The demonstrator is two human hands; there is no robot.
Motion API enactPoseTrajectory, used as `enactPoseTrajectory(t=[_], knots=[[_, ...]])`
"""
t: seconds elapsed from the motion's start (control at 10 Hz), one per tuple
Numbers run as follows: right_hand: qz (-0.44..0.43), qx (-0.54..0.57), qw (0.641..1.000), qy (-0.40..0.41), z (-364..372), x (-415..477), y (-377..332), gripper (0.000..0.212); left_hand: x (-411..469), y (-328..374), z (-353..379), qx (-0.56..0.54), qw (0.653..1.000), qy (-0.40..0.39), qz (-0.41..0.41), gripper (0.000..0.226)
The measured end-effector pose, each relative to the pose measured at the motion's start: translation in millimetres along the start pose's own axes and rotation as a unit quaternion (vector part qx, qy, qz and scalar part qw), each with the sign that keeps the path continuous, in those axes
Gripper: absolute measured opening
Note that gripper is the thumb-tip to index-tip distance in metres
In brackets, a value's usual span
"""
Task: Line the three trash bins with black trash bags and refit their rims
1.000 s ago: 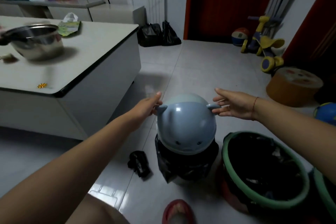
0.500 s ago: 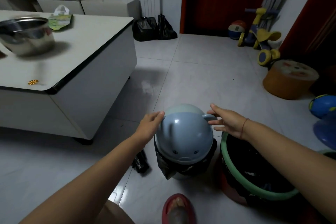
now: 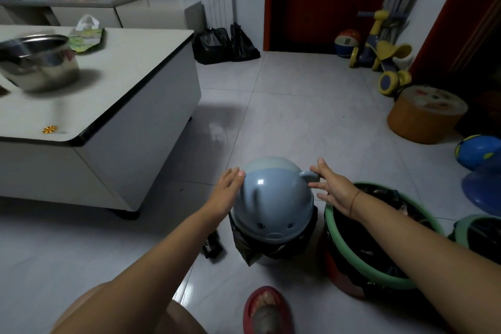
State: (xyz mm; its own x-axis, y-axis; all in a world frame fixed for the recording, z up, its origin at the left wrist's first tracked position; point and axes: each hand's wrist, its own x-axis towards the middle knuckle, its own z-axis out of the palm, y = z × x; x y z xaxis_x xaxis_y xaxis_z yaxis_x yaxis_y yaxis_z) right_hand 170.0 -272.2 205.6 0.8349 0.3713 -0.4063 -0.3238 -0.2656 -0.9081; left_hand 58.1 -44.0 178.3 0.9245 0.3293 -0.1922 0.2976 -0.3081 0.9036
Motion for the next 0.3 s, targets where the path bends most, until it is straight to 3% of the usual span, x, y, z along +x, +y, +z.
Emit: enactPoseTrajectory(t=[0.1, 0.2, 0.3], knots=[[-0.024, -0.046, 0.998, 0.042, -1, -17, -4, 0.056, -11, 7, 5, 0.006, 0.999, 0.032, -0.012, 0.065], [-0.084, -0.087, 0.987, 0.106, -13, -34, 1, 0.084, -31, 16, 19, -0.057, 0.997, 0.057, 0.014, 0.075], [-0.139, -0.042, 0.978, 0.148, -31, -64, 4, 0.057, -70, 10, 48, -0.076, 0.990, 0.088, 0.084, 0.057]])
